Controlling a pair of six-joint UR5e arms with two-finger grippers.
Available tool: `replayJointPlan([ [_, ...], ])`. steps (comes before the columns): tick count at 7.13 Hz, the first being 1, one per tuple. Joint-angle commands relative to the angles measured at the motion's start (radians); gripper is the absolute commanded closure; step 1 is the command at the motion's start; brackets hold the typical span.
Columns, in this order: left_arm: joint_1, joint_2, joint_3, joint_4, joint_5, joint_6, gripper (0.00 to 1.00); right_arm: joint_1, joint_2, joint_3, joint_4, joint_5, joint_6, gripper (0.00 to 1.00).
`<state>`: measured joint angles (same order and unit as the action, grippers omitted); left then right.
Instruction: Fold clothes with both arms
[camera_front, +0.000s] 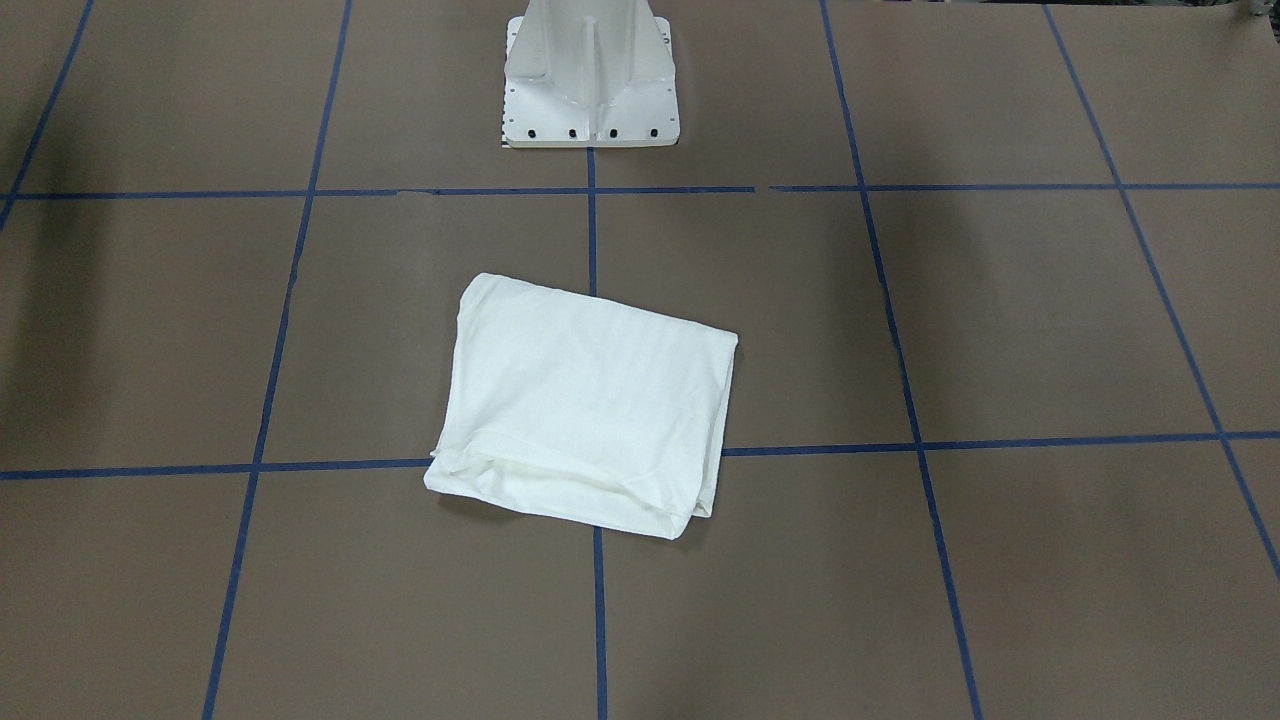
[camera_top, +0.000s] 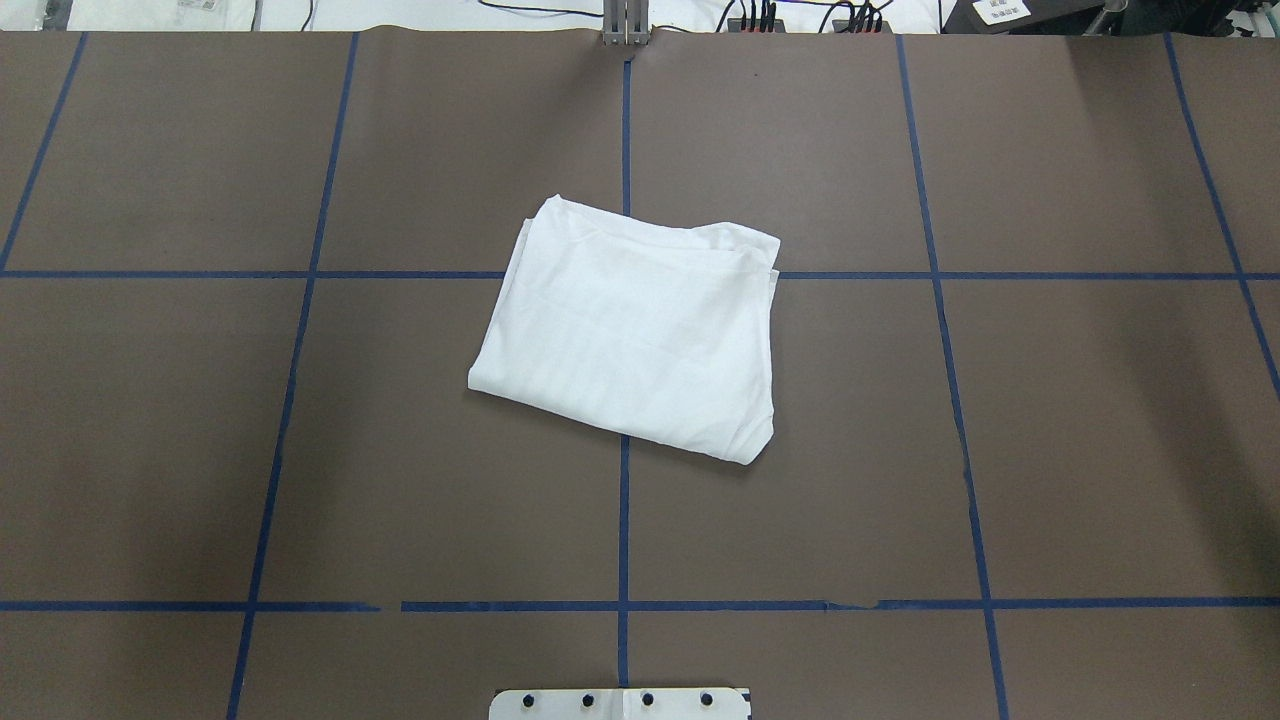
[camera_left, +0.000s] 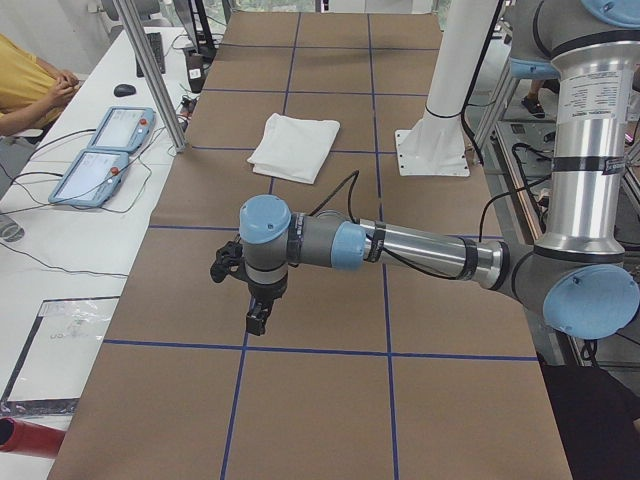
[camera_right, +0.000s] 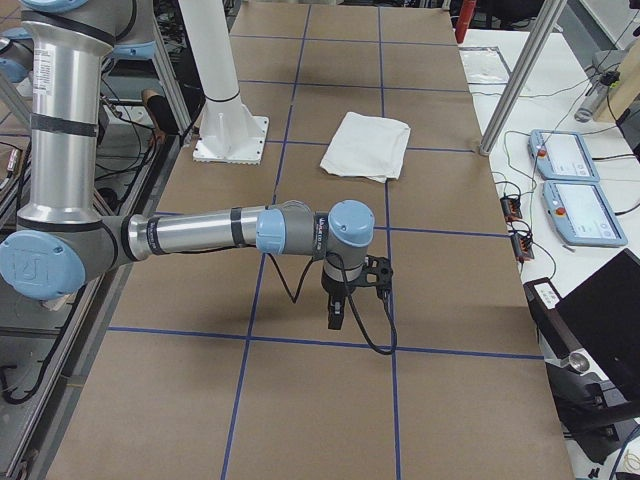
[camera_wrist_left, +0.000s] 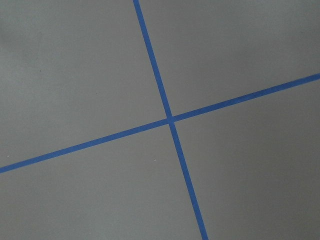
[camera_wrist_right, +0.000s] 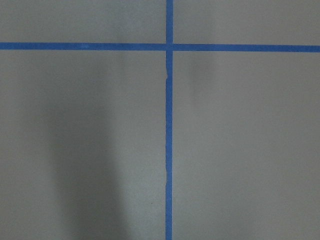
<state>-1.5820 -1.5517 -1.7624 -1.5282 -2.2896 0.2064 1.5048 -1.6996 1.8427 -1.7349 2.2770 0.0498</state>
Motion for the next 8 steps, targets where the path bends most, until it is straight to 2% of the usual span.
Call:
replayJointPlan([
  [1, 0.000, 0.009, -0.002, 0.000, 0.005, -0.001, 0.00, 0.000, 0.000, -0.002, 0.000, -0.001, 0.002, 0.00],
  [8, 0.000, 0.030, -0.003, 0.000, 0.007, -0.001, 0.00, 0.000, -0.002, -0.005, 0.000, -0.004, 0.002, 0.00],
])
